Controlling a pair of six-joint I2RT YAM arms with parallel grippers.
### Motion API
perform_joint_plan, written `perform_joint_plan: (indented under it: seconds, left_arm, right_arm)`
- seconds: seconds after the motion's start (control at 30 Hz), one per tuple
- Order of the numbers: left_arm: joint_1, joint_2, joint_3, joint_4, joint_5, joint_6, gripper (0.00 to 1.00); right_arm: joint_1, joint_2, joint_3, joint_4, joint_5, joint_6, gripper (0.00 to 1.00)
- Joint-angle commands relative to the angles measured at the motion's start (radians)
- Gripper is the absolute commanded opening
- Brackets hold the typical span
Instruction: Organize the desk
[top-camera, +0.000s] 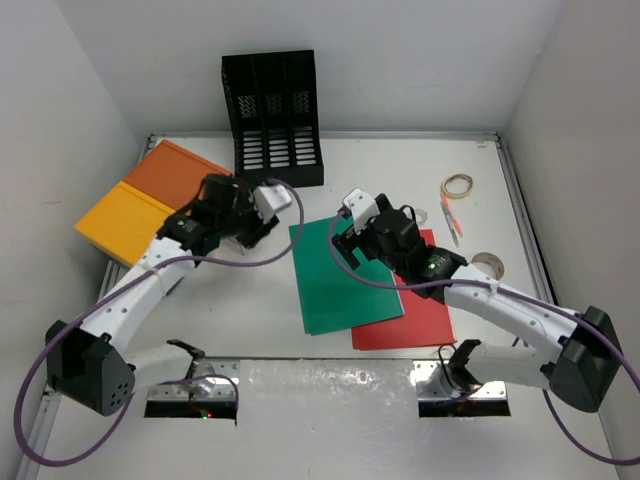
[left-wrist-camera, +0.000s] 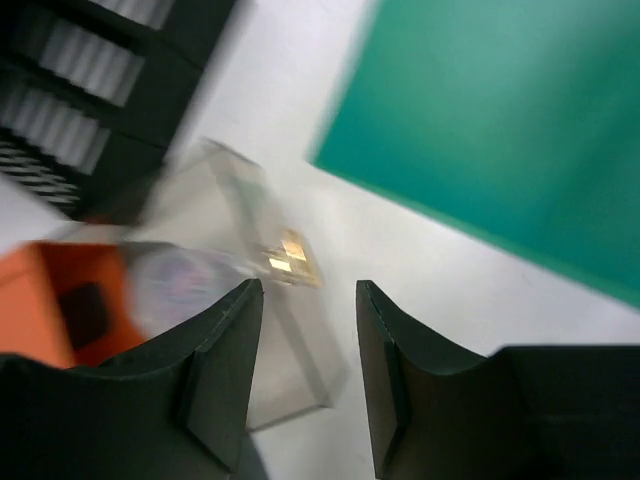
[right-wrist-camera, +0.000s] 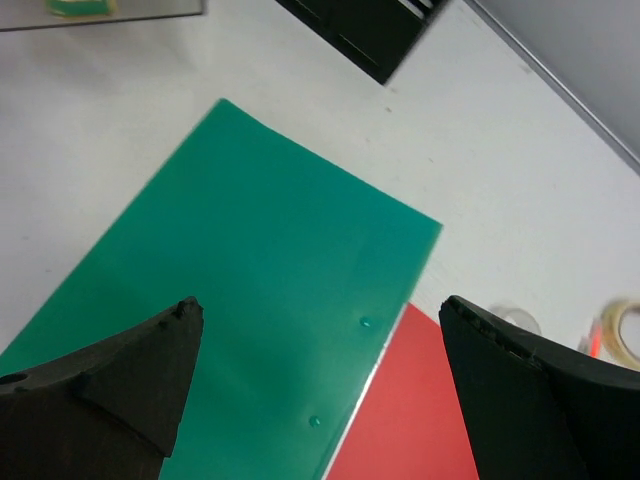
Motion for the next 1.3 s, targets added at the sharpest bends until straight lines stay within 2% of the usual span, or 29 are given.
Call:
perform_joint_plan:
  seconds: [0.0, 0.07, 0.2, 0.3, 0.6, 0.77, 0.9, 1.17, 1.27]
  left_arm:
    - [-0.050, 0.019, -0.057, -0.128, -0.172, 0.068, 0.40]
    - [-0.050, 0.022, -0.055, -0.123, -0.184, 0.063, 0.37]
    - [-0.051, 0.053, -0.043, -0.145, -0.080, 0.059, 0.33]
    - [-0.051, 0.103, -0.043, -0.159, -0.072, 0.053, 0.30]
    - [-0.050, 0.203, -0.058, -0.007, -0.331, -0.044, 0.30]
    - [-0.045, 0.203, -0.077, 0.094, -0.385, -0.078, 0.30]
    - [0.013, 0.218, -0.075, 0.165, -0.434, -0.112, 0.30]
    - [0.126, 0.246, -0.066, 0.219, -0.470, -0.093, 0.30]
    - [0.131, 0.249, -0.065, 0.220, -0.491, -0.079, 0.31]
  right_arm:
    - [-0.038, 0.017, -0.007, -0.002, 0.056, 0.070, 0.98]
    - [-0.041, 0.028, -0.012, -0.005, 0.058, 0.096, 0.99]
    - [-0.050, 0.048, -0.030, -0.012, 0.059, 0.093, 0.99]
    - [-0.059, 0.063, -0.043, -0.001, 0.061, 0.096, 0.99]
    - [-0.084, 0.078, -0.072, 0.042, 0.050, 0.100, 0.99]
    - [-0.087, 0.085, -0.083, 0.051, 0.048, 0.092, 0.99]
    - [-0.090, 0.103, -0.087, 0.051, 0.044, 0.084, 0.99]
    - [-0.093, 0.129, -0.083, 0.051, 0.039, 0.078, 0.99]
    - [-0.094, 0.128, -0.093, 0.080, 0.032, 0.078, 0.99]
